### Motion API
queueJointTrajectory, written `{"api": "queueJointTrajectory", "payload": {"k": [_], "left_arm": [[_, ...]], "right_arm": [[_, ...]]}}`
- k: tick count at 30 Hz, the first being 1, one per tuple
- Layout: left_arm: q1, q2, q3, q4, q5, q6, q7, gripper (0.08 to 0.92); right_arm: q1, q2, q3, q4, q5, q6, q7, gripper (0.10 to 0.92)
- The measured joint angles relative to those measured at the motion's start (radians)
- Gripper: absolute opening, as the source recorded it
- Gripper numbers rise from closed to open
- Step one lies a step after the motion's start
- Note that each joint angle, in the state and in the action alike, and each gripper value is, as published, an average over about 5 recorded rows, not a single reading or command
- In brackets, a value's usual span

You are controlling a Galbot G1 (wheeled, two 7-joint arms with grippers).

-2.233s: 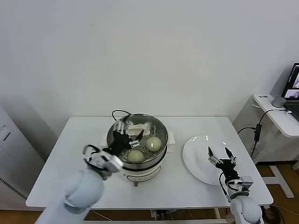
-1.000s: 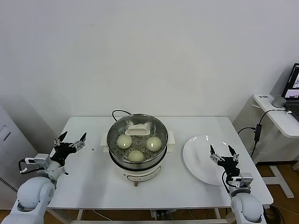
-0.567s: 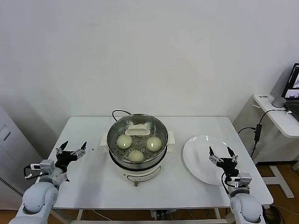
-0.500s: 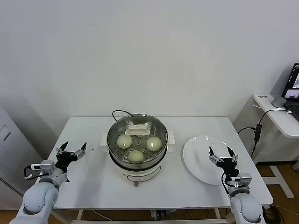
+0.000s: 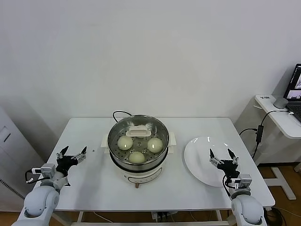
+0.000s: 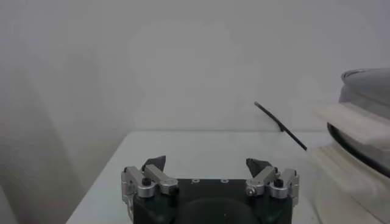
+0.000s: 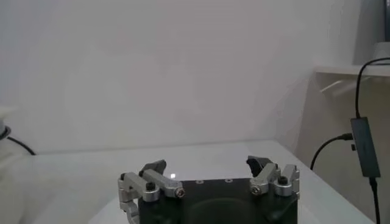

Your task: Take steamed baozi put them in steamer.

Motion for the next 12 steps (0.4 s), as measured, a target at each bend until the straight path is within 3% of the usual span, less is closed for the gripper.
{"api": "queueJointTrajectory", "payload": {"k": [12], "left_arm": [[0.004, -0.001, 0.0, -0.001, 0.001, 0.0, 0.001, 0.823]], "right_arm": [[-0.007, 0.0, 0.0, 0.001, -0.027, -0.005, -0.005, 0.823]]}}
